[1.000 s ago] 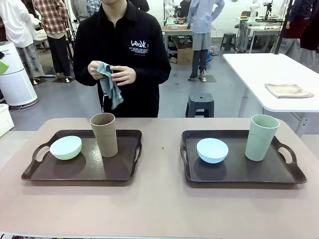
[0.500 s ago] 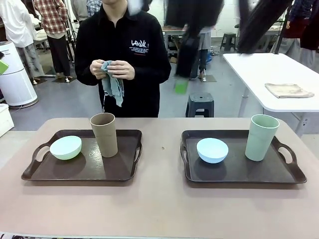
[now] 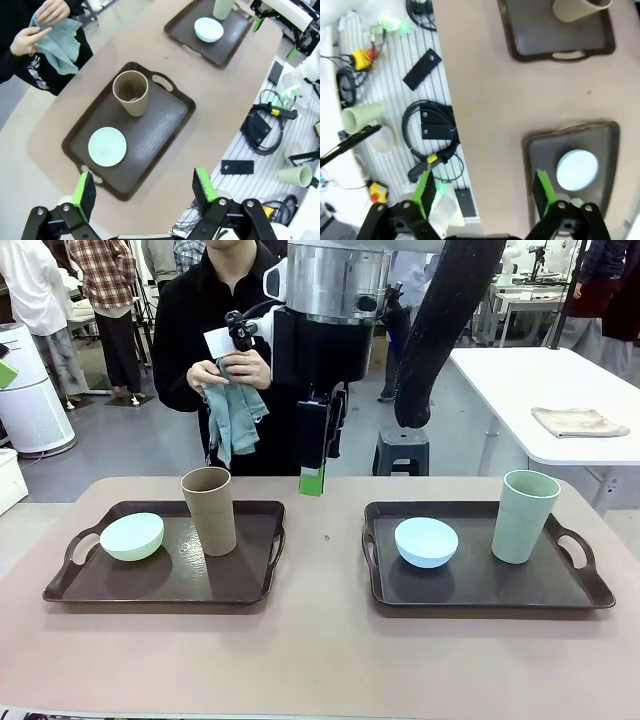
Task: Set up a tray with a mat and arrange the tableware.
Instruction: Pick up the Picnic Bowl and Reusable plastic cup from the Handle tray in front of the human's position and hold them in the air.
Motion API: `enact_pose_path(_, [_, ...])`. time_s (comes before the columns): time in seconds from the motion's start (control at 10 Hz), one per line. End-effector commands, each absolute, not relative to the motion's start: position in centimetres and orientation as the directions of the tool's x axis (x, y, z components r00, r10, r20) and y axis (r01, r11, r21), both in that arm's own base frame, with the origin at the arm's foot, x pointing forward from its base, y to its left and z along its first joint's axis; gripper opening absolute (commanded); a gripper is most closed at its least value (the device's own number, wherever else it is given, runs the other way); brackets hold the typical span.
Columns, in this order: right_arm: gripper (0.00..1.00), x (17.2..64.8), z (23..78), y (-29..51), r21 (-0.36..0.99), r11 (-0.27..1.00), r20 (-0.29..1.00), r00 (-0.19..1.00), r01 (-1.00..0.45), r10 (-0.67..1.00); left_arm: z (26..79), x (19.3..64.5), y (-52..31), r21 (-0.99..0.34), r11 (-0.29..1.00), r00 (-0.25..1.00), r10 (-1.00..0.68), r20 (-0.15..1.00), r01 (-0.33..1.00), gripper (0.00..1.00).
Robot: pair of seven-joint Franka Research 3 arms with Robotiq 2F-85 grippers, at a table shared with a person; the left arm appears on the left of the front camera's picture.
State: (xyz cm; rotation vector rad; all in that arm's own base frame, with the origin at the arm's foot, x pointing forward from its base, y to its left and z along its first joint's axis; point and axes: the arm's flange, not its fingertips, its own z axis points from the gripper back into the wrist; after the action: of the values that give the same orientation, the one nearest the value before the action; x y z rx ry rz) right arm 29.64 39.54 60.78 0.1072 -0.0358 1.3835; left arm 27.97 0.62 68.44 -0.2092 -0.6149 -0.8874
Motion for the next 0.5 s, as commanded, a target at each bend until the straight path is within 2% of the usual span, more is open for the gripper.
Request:
enact_pose_path(0.0, [1.0, 29.5, 61.2, 39.1, 0.014, 0.163, 0.082, 0.163, -0.987, 0.983, 68.7, 28.2, 0.5, 0.082, 0.638, 0.486, -0.657, 0.577, 0.766, 1.0])
enact_pose_path(0.1, [1.0, 29.6, 60.8, 39.5, 0.055, 0.182, 0.088, 0.187, -0.982, 0.978, 68.7, 28.2, 0.5, 0.082, 0.638, 0.486, -0.657, 0.577, 0.766, 1.0])
enact_pose_path(0.2, [1.0, 32.5, 59.4, 42.5, 0.255, 0.181, 0.06, 0.203, -0.95, 0.977, 68.7, 28.2, 0.5, 0.082, 0.638, 0.486, -0.657, 0.577, 0.766, 1.0])
enact_pose_path(0.4, [1.0, 36.4, 53.8, 47.9, 0.451, 0.182, 0.083, 0.243, -0.874, 0.966, 68.7, 28.2, 0.5, 0.082, 0.638, 0.486, -0.657, 0.577, 0.766, 1.0])
